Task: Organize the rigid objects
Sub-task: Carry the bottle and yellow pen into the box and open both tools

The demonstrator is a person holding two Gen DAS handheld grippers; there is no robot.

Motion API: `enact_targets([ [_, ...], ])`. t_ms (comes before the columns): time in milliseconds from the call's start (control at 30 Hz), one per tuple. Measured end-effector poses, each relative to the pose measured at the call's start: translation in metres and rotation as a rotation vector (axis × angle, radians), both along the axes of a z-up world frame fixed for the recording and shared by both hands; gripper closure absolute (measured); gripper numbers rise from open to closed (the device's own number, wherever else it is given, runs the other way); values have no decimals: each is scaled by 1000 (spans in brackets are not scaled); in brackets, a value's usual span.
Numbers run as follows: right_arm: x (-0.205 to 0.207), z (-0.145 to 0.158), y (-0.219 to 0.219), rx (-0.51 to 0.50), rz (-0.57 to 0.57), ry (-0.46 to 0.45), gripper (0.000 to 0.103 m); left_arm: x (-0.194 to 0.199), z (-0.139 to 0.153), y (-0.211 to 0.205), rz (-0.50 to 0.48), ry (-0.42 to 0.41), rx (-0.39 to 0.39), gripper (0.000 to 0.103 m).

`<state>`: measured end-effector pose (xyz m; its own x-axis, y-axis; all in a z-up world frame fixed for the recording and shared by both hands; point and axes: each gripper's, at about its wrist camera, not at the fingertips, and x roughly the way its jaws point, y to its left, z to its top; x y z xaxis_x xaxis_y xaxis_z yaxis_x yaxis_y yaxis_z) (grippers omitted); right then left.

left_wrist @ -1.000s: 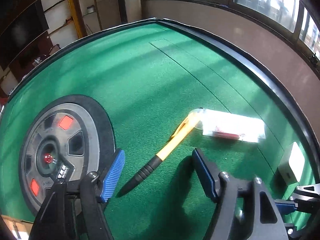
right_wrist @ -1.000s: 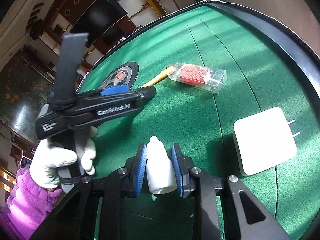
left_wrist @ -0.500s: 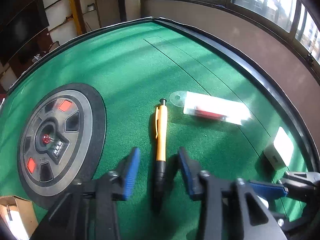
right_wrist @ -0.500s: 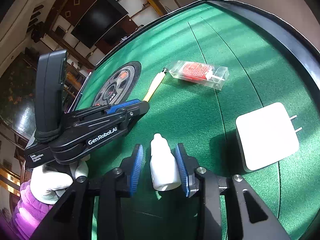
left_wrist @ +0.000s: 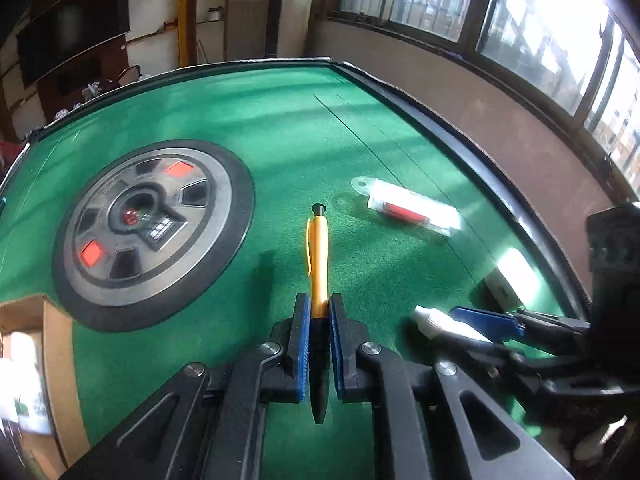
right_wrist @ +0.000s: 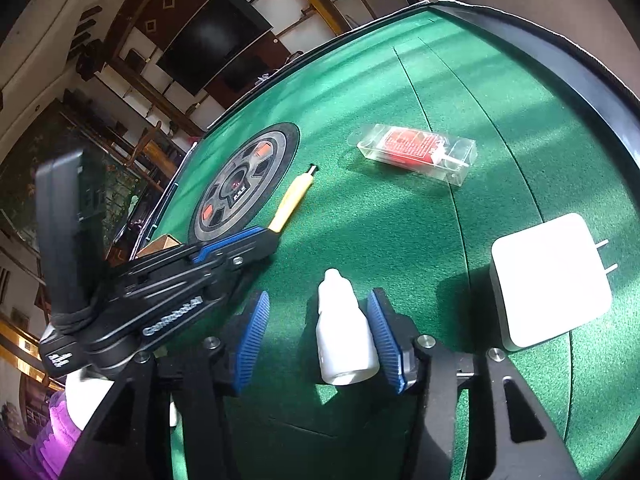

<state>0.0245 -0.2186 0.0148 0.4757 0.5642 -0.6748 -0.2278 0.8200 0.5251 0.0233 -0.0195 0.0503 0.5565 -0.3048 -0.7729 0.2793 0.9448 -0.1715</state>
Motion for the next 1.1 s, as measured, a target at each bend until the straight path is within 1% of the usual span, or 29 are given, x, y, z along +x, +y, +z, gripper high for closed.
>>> enact_targets([
  [67, 0, 1, 2, -14, 7, -9, 50, -24, 16, 19, 20, -28, -54, 95],
  [167, -1, 3, 8, -35, 20, -27, 46, -64, 38, 53, 59, -84, -108, 95],
  [267, -3, 5, 14, -80, 26, -48, 46, -102, 51, 95, 121, -123, -161, 95],
  [333, -4, 7, 20, -132, 28, -51, 46, -125, 53, 127, 173, -141, -172, 95],
  [400, -8, 10, 30, -225, 27, -40, 47, -146, 49, 161, 249, -148, -158, 95],
  [433, -10, 10, 34, -284, 23, -35, 58, -155, 44, 179, 286, -142, -161, 95],
  [467, -13, 10, 39, -351, 18, -28, 76, -162, 39, 196, 325, -134, -168, 95],
  [500, -15, 10, 41, -387, 21, -26, 77, -171, 34, 213, 365, -131, -173, 95],
  [533, -18, 10, 43, -397, 27, -22, 77, -177, 29, 227, 398, -128, -174, 95],
  [633, -25, 12, 45, -381, 30, -7, 77, -198, 14, 262, 482, -118, -183, 95],
  [700, -31, 20, 50, -321, 46, 4, 77, -205, 2, 278, 518, -100, -190, 95],
  [767, -39, 33, 64, -277, 81, -8, 77, -207, -8, 288, 548, -79, -190, 94],
  [900, -57, 62, 117, -226, 202, -54, 77, -199, -29, 304, 583, 1, -188, 94],
  [967, -67, 72, 151, -216, 277, -71, 77, -192, -38, 305, 594, 34, -169, 94],
  [1100, -84, 76, 223, -223, 412, -74, 77, -190, -42, 298, 598, 37, -150, 92],
])
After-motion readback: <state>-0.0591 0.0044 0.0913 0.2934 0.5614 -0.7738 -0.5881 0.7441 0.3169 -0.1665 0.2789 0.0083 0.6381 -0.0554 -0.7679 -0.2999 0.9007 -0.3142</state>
